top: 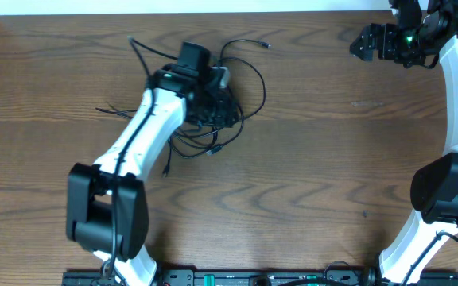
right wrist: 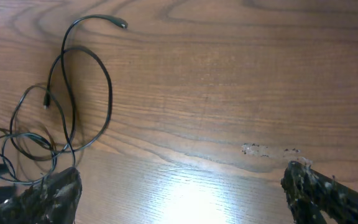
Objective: Untangle cables
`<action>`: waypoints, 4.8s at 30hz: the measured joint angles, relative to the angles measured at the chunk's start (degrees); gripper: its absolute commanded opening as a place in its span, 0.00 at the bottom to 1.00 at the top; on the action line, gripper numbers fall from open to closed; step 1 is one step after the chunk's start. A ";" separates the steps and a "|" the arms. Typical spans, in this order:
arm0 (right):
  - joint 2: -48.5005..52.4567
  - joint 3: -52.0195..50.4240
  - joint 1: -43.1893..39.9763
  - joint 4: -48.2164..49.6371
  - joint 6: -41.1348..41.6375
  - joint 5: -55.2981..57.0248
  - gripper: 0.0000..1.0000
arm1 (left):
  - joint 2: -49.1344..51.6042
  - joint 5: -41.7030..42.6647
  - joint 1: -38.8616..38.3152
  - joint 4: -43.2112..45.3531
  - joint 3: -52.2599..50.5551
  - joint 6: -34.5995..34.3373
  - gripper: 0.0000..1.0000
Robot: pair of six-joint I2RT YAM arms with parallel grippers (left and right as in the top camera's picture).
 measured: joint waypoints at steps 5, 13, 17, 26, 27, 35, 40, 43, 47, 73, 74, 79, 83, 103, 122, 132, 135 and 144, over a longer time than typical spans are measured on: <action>0.00 -0.02 0.02 0.00 0.00 0.00 0.99 | 5.01 -0.17 -2.73 6.01 -0.02 -4.44 0.63; 0.00 -0.02 0.02 -0.39 0.00 0.02 0.99 | 11.56 -5.75 -6.56 11.30 -0.04 -8.98 0.60; 0.00 -0.02 0.02 -0.68 0.00 0.02 0.99 | 11.85 -10.25 -8.66 11.52 -0.04 -9.73 0.59; 0.00 -0.02 0.02 -0.68 0.00 0.02 0.99 | 11.85 -18.97 -12.39 11.58 -0.04 -9.81 0.59; 0.00 -0.02 0.02 -0.68 0.00 0.02 0.99 | 11.85 -19.37 -12.66 11.56 -0.04 -9.94 0.59; 0.00 -0.02 0.02 -1.03 0.00 0.00 0.99 | 14.08 -20.83 -13.51 11.72 -0.02 -13.33 0.57; 0.00 -0.02 0.02 -1.14 0.00 0.02 0.99 | 14.08 -21.05 -13.75 11.69 -0.02 -14.71 0.22; 0.00 -0.02 0.02 -1.14 0.00 0.00 0.99 | 14.19 -20.98 -13.77 11.65 -0.02 -15.43 0.07; 0.00 -0.02 0.02 -1.14 0.00 0.00 0.99 | 14.21 -20.59 -13.77 11.54 0.00 -15.76 0.07; 0.00 -0.02 7.04 -0.22 0.00 -1.38 0.99 | -34.69 -18.01 -5.20 17.03 2.01 -14.19 0.08; 0.00 -0.02 7.80 -0.02 0.00 -1.60 0.99 | -36.57 -18.01 -4.66 18.69 2.01 -14.19 0.07; 0.00 -0.04 12.66 1.40 0.00 -2.36 0.99 | -43.58 -18.03 -3.04 25.57 2.01 -14.19 0.07; 0.00 -0.13 17.25 3.06 -0.02 -2.62 0.99 | -47.47 -18.03 -2.82 30.62 2.01 -14.08 0.07; 4.83 -0.31 39.36 5.42 4.02 -5.44 0.91 | -43.06 -32.41 -2.78 38.66 2.01 -7.98 0.07; 15.69 -0.57 49.68 11.89 15.96 -5.49 0.73 | -44.50 -36.06 3.85 45.11 2.01 -6.08 0.08; 17.97 -0.61 54.36 15.08 23.98 3.48 0.69 | -44.50 -36.09 6.99 45.22 2.01 -6.08 0.07; 21.16 -0.61 55.25 17.94 25.75 5.40 0.63 | -44.50 -36.09 7.32 45.27 2.01 -6.08 0.07; 25.11 -0.68 53.70 17.25 28.70 9.62 0.01 | -45.18 -40.46 7.34 45.13 2.01 -3.82 0.07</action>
